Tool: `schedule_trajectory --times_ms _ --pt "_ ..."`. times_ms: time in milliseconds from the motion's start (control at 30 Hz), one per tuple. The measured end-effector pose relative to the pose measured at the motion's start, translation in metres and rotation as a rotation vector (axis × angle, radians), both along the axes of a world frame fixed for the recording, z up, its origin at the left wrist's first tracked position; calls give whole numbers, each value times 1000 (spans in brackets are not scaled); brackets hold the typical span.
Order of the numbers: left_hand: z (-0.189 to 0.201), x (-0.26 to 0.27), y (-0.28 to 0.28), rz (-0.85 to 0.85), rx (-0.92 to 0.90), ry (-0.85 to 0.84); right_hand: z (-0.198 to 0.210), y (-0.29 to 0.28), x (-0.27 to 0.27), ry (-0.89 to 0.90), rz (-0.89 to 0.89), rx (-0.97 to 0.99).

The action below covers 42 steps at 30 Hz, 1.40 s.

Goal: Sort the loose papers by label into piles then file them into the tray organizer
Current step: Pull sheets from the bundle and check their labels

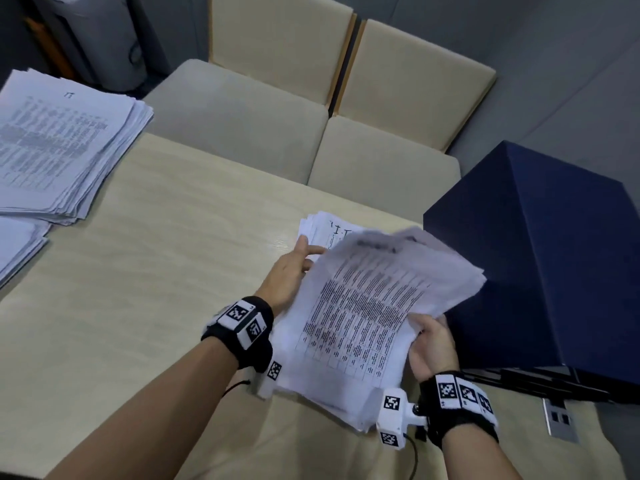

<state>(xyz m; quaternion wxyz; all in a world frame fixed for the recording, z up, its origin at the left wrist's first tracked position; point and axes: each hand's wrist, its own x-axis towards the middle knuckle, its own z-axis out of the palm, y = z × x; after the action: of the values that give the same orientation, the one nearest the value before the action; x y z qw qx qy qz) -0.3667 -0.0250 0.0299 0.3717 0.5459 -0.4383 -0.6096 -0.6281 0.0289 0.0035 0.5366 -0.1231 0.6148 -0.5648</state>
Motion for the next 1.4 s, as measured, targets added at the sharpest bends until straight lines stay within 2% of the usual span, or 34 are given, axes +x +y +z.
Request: schedule_trajectory --times_ms 67,133,233,333,400,467,533,633,700,800,933,1067,1167,1300,1400 --pt "17 -1 -1 -90 13 33 13 -1 4 -57 31 -33" --pt "25 -2 -3 -119 -88 0 29 -4 13 14 12 -60" --pt "39 -10 -1 -15 -248 -30 58 -9 25 282 -54 -149" --pt "71 -15 2 117 -392 101 102 -11 35 423 -110 -298" --pt "86 -16 0 166 -475 136 128 -11 39 419 -98 -420" --pt "89 -18 0 191 -527 113 140 -9 41 318 -36 -481" --pt "77 -19 3 225 -505 66 135 -4 43 319 107 -447" --pt "50 -21 22 263 -372 3 100 3 36 336 296 -336" --pt "33 -24 31 225 -283 -65 79 5 30 330 417 -224" --pt "28 -22 38 169 -260 -196 66 -1 34 459 570 -128" --pt "37 -2 41 259 -254 -173 72 -21 48 543 494 -194" --pt "19 41 65 333 -247 -305 72 -38 76 480 394 -239" --pt "5 74 81 366 -223 -388 73 -44 112 366 494 -242" --pt "0 124 85 495 -174 -327 65 -44 157 289 697 -205" --pt "-4 175 74 567 -177 -339 41 -43 180 225 703 -119"
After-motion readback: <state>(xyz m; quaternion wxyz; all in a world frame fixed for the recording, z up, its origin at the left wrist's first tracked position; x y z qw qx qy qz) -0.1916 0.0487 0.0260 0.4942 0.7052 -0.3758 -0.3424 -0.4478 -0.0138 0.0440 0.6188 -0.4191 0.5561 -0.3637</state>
